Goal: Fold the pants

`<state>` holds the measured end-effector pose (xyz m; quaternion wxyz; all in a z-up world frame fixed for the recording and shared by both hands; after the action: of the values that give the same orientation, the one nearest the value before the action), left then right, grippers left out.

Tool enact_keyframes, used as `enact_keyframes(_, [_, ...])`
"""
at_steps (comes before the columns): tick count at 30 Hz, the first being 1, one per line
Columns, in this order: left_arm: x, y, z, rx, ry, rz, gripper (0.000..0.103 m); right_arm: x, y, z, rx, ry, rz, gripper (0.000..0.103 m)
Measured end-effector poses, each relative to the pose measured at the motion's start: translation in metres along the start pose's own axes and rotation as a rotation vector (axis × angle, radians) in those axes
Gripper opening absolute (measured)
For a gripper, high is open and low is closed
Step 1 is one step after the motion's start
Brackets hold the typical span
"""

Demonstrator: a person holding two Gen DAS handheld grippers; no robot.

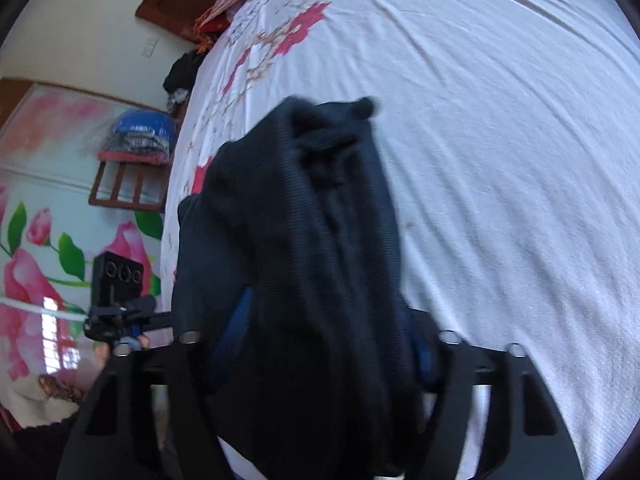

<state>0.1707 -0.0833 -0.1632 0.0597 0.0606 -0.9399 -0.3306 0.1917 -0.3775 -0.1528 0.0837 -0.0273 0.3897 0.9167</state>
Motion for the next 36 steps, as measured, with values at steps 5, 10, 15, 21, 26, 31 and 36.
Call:
enact_keyframes(5, [0.002, 0.001, 0.009, -0.078, -0.054, -0.024, 0.031, 0.005, 0.006, 0.002, -0.015, -0.003, -0.015, 0.041])
enact_keyframes(10, [0.004, 0.014, 0.001, -0.102, -0.092, -0.041, 0.022, 0.005, 0.017, 0.023, 0.048, 0.029, -0.036, 0.037])
enact_keyframes(15, [0.001, 0.03, -0.011, -0.076, -0.113, -0.055, 0.018, 0.009, 0.032, 0.05, 0.047, 0.081, -0.069, 0.036])
enact_keyframes(21, [0.014, 0.075, -0.033, -0.065, -0.18, -0.088, 0.015, 0.024, 0.037, 0.099, 0.056, 0.174, -0.06, 0.036])
enact_keyframes(26, [0.036, 0.131, -0.023, -0.093, -0.187, -0.14, 0.015, 0.045, 0.027, 0.15, 0.002, 0.252, -0.04, 0.036])
enact_keyframes(31, [0.067, 0.186, 0.003, -0.144, -0.187, -0.157, 0.015, 0.068, -0.003, 0.177, -0.067, 0.257, 0.004, 0.036])
enact_keyframes(36, [0.093, 0.181, 0.054, -0.313, -0.23, -0.134, 0.019, 0.097, -0.05, 0.164, -0.062, 0.233, 0.066, 0.036])
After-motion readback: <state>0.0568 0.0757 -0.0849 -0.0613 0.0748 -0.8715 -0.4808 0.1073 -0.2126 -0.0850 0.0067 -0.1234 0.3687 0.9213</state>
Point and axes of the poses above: each gripper's, at about its wrist camera, not at the fingertips, and y roughly against the way its jaws point, z to its left, x to its underside, the point moved 7 cm from there along -y, roughly the way its jaws point, and after that the axes turned 2 degrees about z, right-handed, at the moved point
